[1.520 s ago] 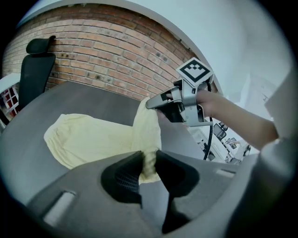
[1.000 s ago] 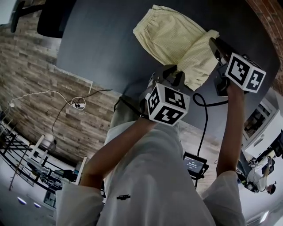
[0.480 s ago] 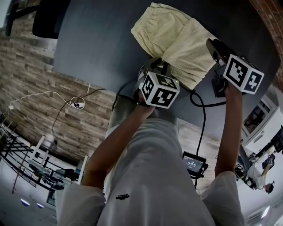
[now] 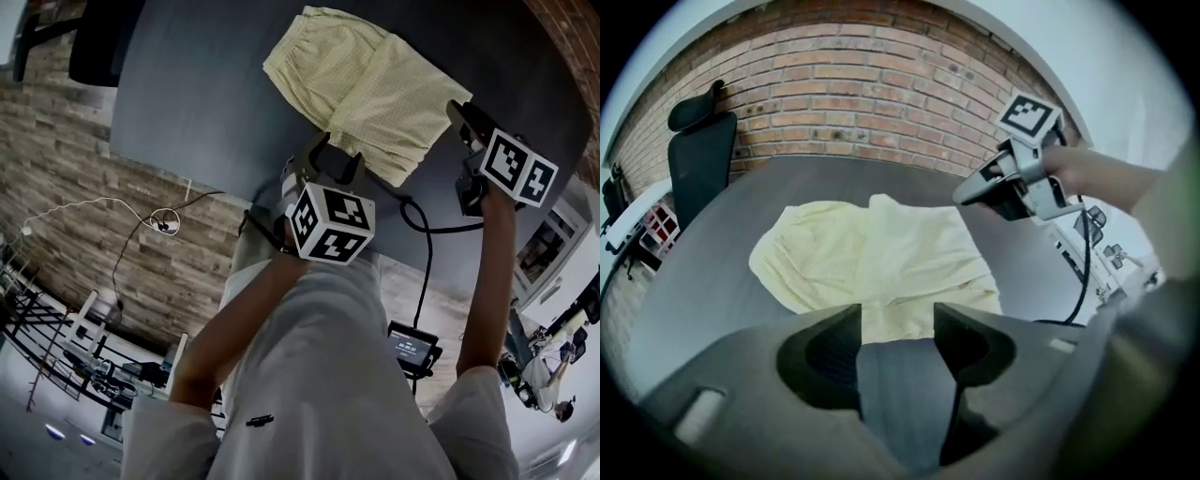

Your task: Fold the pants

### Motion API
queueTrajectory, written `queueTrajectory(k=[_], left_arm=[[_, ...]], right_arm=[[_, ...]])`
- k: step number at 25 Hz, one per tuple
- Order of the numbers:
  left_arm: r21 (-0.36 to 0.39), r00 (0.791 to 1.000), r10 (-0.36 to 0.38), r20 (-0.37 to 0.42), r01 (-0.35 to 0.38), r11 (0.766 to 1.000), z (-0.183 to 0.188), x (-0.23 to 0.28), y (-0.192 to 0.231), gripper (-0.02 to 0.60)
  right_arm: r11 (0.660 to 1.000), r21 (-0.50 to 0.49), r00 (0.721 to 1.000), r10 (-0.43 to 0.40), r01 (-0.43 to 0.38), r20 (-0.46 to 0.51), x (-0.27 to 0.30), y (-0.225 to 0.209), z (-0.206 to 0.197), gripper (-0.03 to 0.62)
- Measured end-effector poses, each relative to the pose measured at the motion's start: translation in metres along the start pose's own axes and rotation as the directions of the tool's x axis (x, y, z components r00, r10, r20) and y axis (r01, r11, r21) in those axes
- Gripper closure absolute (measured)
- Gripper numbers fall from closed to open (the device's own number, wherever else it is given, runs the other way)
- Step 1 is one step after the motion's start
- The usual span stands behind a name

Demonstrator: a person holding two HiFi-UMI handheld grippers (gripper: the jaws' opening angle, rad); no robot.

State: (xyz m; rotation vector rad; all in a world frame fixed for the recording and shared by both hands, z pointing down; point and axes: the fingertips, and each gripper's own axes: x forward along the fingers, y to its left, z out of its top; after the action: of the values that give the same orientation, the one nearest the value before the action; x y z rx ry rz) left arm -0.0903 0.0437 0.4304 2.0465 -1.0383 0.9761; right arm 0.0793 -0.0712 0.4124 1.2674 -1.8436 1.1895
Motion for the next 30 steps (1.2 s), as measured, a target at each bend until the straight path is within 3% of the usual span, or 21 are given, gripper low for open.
queueTrajectory(k=[5,10,14,19,23,26,30], left_arm=[[0.072,0.994,-0.105,0.024,0.103,0.992,0.012,-0.004,-0.066,0.335],[0.153,0.982,-0.182,-0.039,0.186,0.971,-0.001,0.022,-0.124,0.334],[0.187,0.987,-0.142,-0.077,0.154,0.970,-0.012,0.049,-0.135,0.324],[0.247,0.991,-0.044,-0.123,0.074,0.966,-0.026,0.073,-0.130,0.334],[0.304,0.995,0.034,-0.097,-0.003,0.953,-0.027,0.077,-0.123,0.360],[0.274,0.996,0.051,-0.074,-0.029,0.961,-0.025,0.074,-0.116,0.447],[0.223,0.997,0.025,-0.066,-0.010,0.975,-0.028,0.067,-0.133,0.500]], right_arm=[[0.999,0.048,1.000,0.012,-0.012,-0.001,-0.003,-0.017,-0.006,0.396],[0.989,0.130,0.997,0.071,-0.066,-0.039,0.005,-0.026,-0.019,0.321],[0.980,0.170,0.990,0.121,-0.108,-0.067,0.018,-0.035,-0.028,0.318],[0.983,0.090,0.978,0.172,-0.162,-0.118,0.029,-0.037,-0.039,0.324],[0.984,0.066,0.976,0.170,-0.163,-0.135,0.038,-0.033,-0.038,0.412],[0.985,0.050,0.977,0.173,-0.168,-0.127,0.028,-0.031,-0.036,0.512],[0.983,0.045,0.976,0.184,-0.180,-0.120,0.000,-0.042,-0.048,0.537]])
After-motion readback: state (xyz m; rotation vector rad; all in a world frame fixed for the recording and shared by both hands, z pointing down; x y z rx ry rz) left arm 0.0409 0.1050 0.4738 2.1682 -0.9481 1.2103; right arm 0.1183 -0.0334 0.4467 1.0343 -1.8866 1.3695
